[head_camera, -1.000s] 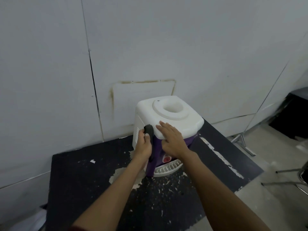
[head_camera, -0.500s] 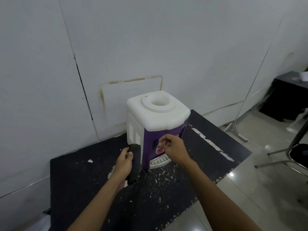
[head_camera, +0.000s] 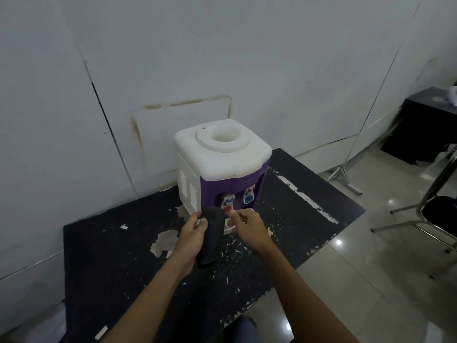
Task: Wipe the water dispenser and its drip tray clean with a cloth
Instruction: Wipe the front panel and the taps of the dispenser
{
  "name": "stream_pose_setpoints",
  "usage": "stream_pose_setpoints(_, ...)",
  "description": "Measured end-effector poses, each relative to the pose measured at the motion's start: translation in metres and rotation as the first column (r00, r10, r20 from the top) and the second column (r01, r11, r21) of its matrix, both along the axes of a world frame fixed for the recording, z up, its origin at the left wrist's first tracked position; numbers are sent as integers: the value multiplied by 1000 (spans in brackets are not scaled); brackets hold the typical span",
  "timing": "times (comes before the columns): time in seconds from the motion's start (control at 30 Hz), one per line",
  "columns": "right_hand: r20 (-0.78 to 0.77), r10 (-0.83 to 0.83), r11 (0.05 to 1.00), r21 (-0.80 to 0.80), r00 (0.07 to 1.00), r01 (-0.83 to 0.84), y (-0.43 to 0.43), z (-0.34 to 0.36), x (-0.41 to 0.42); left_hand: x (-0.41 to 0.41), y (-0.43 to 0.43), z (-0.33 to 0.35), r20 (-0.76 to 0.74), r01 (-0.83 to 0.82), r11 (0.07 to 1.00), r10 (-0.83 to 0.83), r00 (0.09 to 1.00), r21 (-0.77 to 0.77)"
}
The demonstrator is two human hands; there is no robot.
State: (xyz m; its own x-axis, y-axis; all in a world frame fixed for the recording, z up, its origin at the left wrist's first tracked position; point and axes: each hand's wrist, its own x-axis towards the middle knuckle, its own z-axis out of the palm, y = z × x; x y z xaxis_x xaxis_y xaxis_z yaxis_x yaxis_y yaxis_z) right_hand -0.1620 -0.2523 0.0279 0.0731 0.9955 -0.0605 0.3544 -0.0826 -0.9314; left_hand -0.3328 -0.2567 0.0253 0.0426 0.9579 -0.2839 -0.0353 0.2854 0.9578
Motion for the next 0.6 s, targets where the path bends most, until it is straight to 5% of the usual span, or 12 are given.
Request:
stream_pose_setpoints(0.33, -299, 126, 964, -190, 946, -188, 42, -45, 39, 41, 26, -29, -31, -41, 999, 40, 999, -20)
stream_pose_setpoints(0.6, -434, 137, 931, -250, 890, -266, 90, -100, 77, 103, 56, -73, -43, -309, 946, 306, 951, -99)
